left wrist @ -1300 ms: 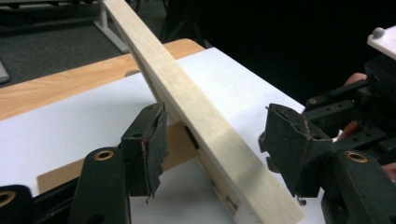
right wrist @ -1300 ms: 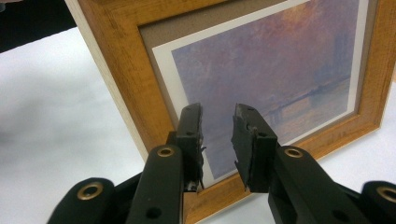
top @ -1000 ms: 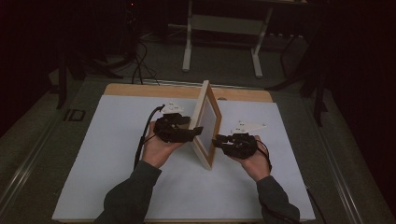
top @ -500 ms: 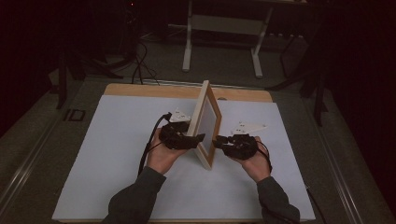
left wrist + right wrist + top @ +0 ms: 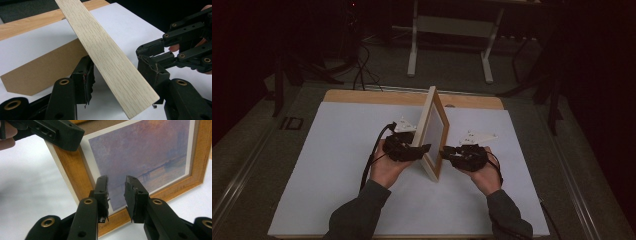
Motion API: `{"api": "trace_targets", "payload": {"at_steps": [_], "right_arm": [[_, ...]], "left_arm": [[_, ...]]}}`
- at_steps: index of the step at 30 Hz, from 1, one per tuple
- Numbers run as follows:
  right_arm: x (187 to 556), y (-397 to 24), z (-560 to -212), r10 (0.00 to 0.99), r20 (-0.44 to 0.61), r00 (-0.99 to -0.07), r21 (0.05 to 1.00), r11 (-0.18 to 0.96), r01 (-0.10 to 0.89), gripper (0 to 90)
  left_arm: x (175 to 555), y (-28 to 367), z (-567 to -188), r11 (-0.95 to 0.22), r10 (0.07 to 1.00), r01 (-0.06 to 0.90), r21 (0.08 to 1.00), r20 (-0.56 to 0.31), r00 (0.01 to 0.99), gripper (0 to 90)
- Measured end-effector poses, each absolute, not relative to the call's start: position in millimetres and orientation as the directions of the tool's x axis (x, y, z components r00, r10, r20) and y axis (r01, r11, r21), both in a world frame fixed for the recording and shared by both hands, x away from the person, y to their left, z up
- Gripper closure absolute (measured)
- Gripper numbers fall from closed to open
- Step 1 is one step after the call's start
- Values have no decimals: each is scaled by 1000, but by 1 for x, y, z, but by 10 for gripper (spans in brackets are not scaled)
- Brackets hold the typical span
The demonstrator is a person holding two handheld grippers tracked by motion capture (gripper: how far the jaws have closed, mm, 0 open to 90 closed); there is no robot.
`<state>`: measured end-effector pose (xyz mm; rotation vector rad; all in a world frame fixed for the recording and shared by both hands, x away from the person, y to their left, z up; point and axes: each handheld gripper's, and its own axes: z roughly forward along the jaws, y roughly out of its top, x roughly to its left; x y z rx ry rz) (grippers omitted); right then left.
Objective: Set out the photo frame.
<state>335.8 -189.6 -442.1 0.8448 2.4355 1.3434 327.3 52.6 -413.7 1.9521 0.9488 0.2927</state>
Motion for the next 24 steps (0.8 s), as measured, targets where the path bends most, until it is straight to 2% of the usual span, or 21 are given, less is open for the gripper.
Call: {"api": "trace_targets", "payload": {"at_steps": [8,24], "right_arm": [[336,-191,-441,591,70,-804,832,409,373,720],[337,-190,-441,591,75,-803,835,403,374,717]], "left_arm": [[327,53,-413,-282,726,506,815,-164,668,500],[331,72,-415,-229,751,529,817,-197,630,602]]}}
